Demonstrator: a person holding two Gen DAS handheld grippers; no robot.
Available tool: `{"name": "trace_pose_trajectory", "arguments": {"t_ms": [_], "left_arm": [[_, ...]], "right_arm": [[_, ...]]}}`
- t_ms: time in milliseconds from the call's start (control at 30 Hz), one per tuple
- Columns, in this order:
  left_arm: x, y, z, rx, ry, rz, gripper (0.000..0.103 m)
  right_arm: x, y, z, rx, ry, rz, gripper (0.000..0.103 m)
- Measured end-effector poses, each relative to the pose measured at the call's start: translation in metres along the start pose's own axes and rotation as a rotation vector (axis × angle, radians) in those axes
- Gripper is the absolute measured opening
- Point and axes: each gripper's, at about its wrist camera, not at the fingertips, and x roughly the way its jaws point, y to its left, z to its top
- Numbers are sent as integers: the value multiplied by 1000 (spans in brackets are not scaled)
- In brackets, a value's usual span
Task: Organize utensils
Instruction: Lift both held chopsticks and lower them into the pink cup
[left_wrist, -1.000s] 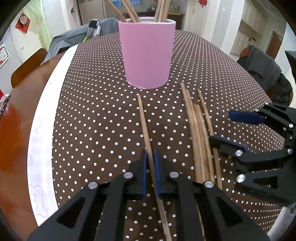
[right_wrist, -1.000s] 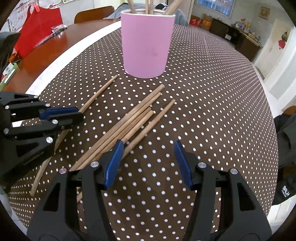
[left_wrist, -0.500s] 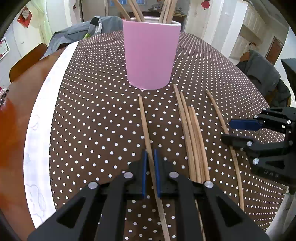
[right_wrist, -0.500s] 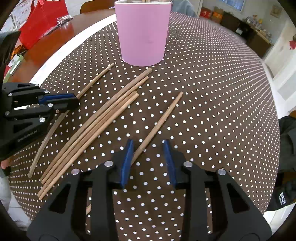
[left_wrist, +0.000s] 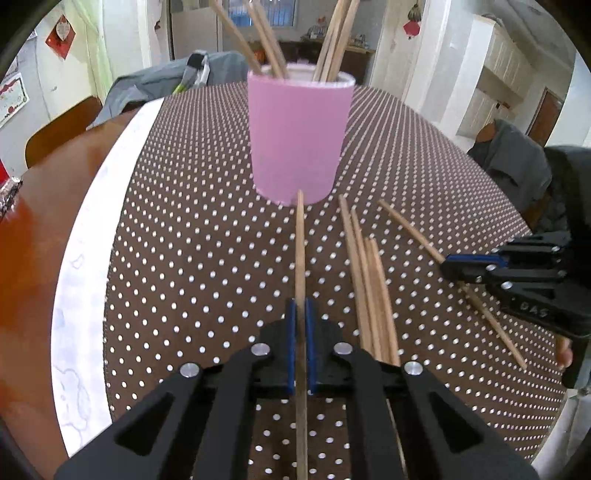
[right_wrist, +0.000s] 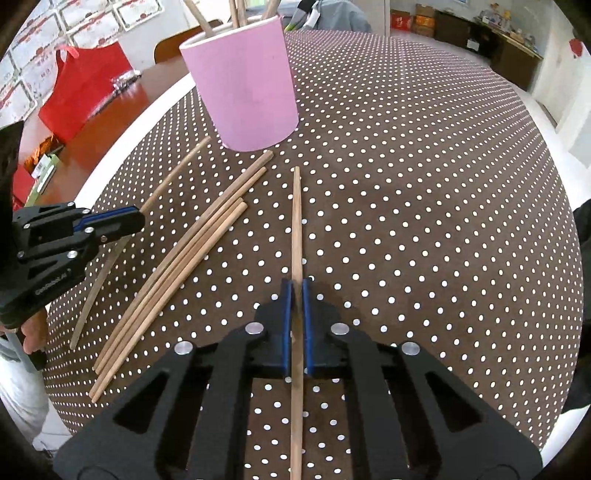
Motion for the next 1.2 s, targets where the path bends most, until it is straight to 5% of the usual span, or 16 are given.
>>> {"name": "trace_pose_trajectory", "arguments": {"t_ms": [133,633,1200], "left_arm": [[-19,-7,5,5,-80,-22,6],[-108,-34,41,32,-467,-96,6],[-119,-13,108,-114,-852,-100,6]], "right_arm": [[-19,-4,-4,9,-62,31,6],[-123,-7,10,48,-515,152,6],[-121,25,87,40,-879,195,6]]}}
